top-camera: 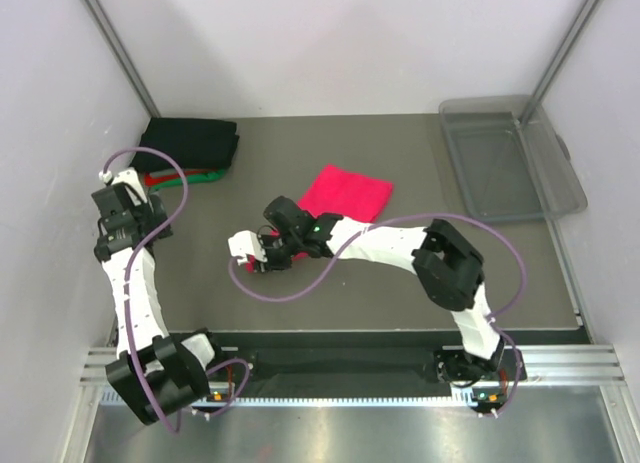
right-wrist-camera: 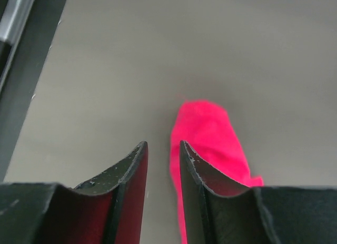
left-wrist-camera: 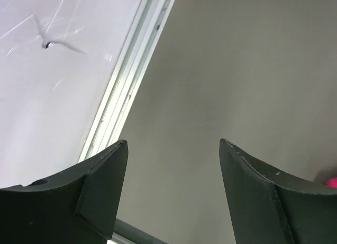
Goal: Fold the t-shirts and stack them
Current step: Flatten the tshirt out
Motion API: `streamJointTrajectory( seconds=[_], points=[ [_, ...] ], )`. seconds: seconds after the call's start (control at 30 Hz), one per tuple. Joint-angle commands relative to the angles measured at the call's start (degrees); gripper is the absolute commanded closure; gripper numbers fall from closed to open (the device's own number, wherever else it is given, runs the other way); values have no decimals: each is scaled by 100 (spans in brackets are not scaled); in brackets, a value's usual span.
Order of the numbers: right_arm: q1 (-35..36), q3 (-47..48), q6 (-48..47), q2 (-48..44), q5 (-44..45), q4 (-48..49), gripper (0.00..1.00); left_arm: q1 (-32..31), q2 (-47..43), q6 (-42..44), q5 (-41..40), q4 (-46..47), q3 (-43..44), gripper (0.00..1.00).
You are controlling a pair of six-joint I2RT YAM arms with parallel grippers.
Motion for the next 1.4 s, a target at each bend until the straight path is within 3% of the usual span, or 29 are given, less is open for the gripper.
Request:
streamJointTrajectory(
  seconds=[0.0, 0.27, 0.47, 0.8, 0.83, 1.0, 1.07, 1.13, 1.37],
  points=[
    [73, 739, 245, 480, -385, 101, 69, 145, -177, 133, 108, 161, -57, 25],
    [91, 1698, 316, 1378, -140, -154, 65, 224, -292, 327, 108, 91, -207, 24],
    [91, 1637, 263, 1537, 89, -216, 72, 233, -345, 353, 328, 56, -233, 24],
    [109, 1891, 264, 1756, 1179, -584, 63, 233, -529, 301, 486, -146, -242, 24],
    [109, 1944, 263, 1783, 1258, -681, 65, 224, -555, 318, 486, -164, -242, 24],
    [100, 1743, 202, 1661, 1435, -682, 92, 224, -670, 292, 539, -269, -225, 24],
    [100, 1533, 184, 1364, 1513, -664, 100, 224, -713, 275, 565, -296, -207, 24],
    [100, 1191, 149, 994, 1636, -577, 100, 233, -740, 257, 609, -348, -198, 24],
    [144, -130, -1036, -2079, 2480, -22, 100, 233, -749, 160, 986, -348, -128, 23]
  ],
)
